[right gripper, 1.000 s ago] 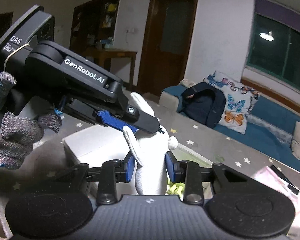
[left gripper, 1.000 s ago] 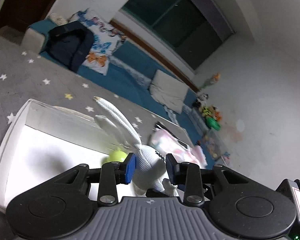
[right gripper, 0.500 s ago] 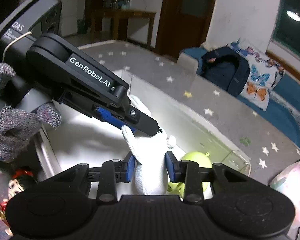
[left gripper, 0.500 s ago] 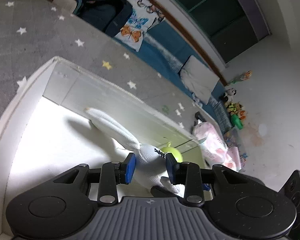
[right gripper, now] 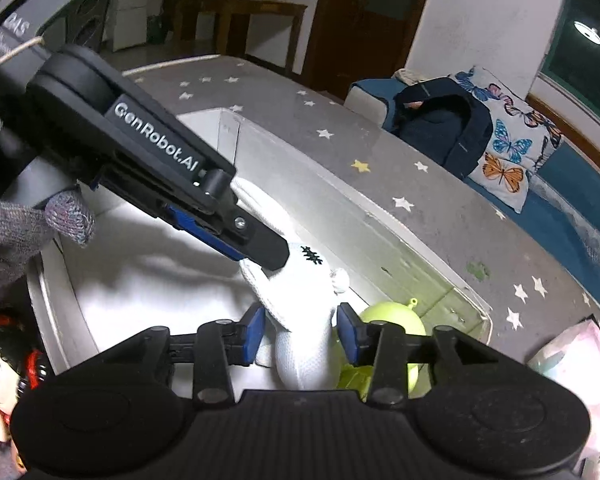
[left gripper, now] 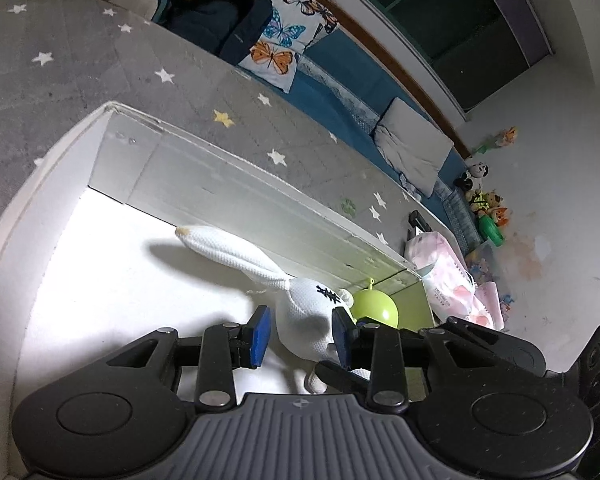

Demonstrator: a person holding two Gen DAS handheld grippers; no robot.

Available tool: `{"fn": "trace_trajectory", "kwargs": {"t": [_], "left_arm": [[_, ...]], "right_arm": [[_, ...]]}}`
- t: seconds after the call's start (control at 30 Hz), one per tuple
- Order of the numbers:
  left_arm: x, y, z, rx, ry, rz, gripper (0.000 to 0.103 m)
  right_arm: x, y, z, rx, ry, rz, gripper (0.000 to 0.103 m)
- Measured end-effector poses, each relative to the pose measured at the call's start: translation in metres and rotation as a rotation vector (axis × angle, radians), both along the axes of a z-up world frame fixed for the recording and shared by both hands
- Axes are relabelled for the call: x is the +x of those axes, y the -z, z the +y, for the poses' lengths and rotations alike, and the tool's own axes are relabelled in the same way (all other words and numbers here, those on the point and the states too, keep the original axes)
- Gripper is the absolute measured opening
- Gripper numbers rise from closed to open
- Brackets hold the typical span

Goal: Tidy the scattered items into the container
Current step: 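Lift the rabbit with the right gripper and lower it into the box, then open the right gripper to release the rabbit in the box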

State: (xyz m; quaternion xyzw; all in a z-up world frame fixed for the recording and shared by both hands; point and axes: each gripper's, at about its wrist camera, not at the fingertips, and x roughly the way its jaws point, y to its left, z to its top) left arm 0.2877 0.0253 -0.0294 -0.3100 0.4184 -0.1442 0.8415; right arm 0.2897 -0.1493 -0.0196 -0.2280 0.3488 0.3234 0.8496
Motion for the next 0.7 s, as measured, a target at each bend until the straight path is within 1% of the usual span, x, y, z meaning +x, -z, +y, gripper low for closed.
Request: {"fn": "trace_trajectory", "kwargs": {"t": [0.17, 0.3, 0.5, 0.6, 0.7], "left_arm": [[-0.012, -0.012, 0.001, 0.012, -0.003, -0.029, 0.036], [-0.027, -0.023, -0.001, 0.018, -0.002, -0.062, 0.036], [-0.056, -0.035, -0.005, 0.023, 0.005, -0.109, 0.036], [-0.073, -0.04, -0.007, 0.018, 0.013, -0.133, 0.036], [-0.09, -0.044, -0.011, 0.014, 0.029, -0.149, 0.036]], "right_arm": [[-0.014, -0.014, -0.011, 0.056, 0.029, -0.027, 0.041], [-0.031, -0.028, -0.022, 0.108, 0.055, -0.06, 0.043], [-0.071, -0.046, -0.042, 0.174, 0.068, -0.113, 0.046], [-0.091, -0.053, -0.051, 0.204, 0.074, -0.13, 0.049], [-0.111, -0.055, -0.057, 0.234, 0.074, -0.133, 0.05]]}}
